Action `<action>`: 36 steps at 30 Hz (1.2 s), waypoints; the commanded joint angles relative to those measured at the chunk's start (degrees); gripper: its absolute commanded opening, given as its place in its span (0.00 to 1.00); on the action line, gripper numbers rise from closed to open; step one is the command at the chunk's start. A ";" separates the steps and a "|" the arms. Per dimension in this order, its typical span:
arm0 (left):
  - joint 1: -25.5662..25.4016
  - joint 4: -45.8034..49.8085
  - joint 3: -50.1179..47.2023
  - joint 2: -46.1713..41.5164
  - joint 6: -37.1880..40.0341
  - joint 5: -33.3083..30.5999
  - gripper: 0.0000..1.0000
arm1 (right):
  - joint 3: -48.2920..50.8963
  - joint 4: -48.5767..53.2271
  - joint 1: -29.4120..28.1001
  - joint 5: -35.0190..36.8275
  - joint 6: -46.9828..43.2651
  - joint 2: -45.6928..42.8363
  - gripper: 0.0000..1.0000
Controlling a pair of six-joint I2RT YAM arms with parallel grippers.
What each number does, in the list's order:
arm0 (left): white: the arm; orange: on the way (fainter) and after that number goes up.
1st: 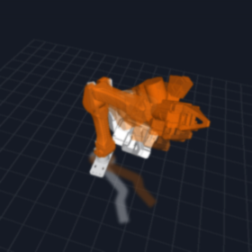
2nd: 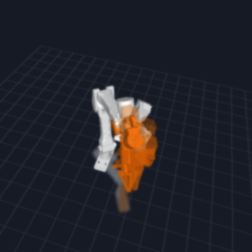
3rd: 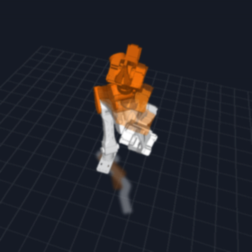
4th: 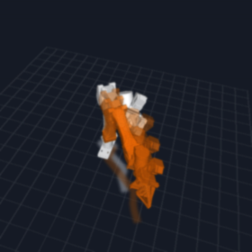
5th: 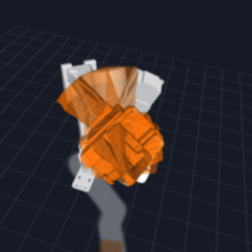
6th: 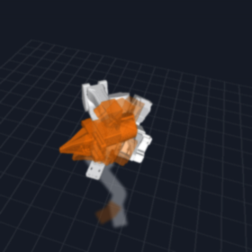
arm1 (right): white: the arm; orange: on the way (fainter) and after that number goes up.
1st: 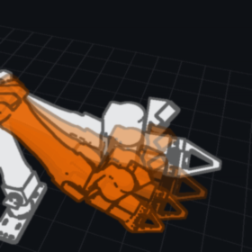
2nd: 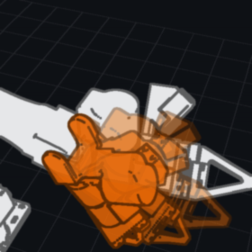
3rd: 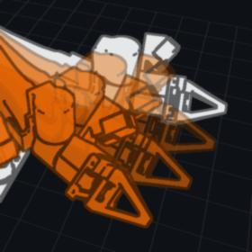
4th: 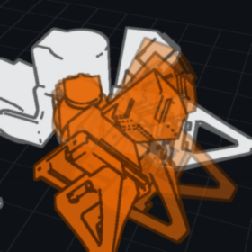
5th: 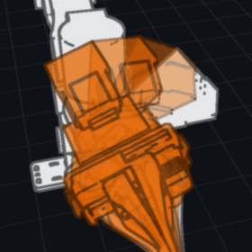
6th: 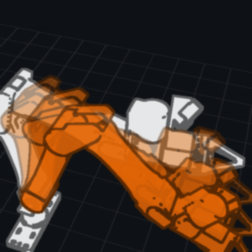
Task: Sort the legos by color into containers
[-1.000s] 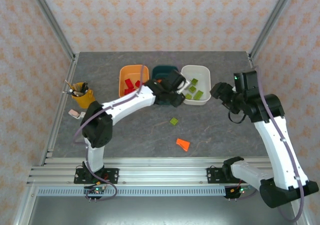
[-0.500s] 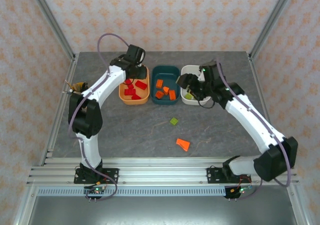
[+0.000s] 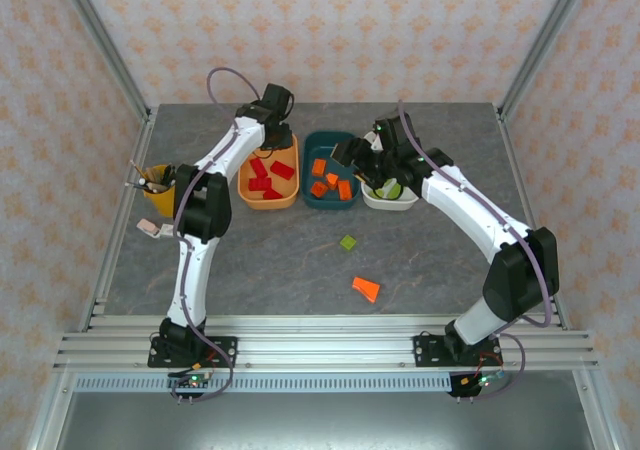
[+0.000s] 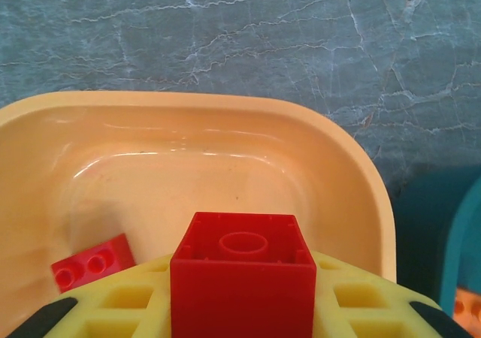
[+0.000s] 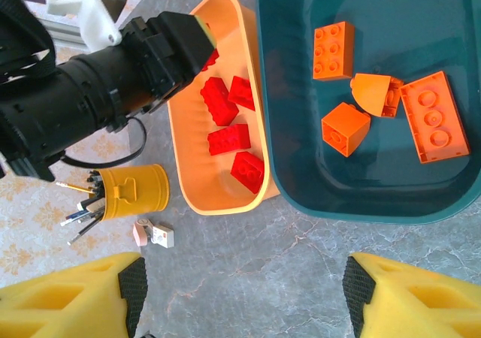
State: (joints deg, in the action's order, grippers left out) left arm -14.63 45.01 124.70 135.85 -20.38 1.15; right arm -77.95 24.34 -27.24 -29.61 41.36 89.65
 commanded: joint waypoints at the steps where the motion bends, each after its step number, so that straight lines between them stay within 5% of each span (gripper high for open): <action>1: 0.38 3.24 3.15 2.21 -2.85 -1.06 0.23 | -1.41 -0.54 -0.18 0.51 -0.12 0.36 0.71; 10: 0.32 2.97 3.06 4.23 -4.10 0.17 0.32 | -1.48 2.16 -0.20 1.78 -1.61 -0.08 0.71; 21: 0.34 3.41 1.25 0.04 -3.69 0.05 0.61 | -0.56 5.63 -0.18 2.74 -3.98 -2.35 0.72; 29: -0.67 1.74 -6.84 -11.52 -5.76 -1.22 0.72 | 2.87 12.28 -0.33 7.99 -7.96 -7.61 0.71; 36: -3.40 -1.59 -23.36 -29.11 -8.99 0.40 0.81 | 5.70 22.68 -4.88 15.76 -15.86 -11.50 0.70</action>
State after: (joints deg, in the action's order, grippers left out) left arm -16.67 44.80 106.28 112.90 -26.72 1.43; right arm -73.38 40.25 -30.09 -19.22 30.76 79.48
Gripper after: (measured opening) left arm 0.799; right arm 0.703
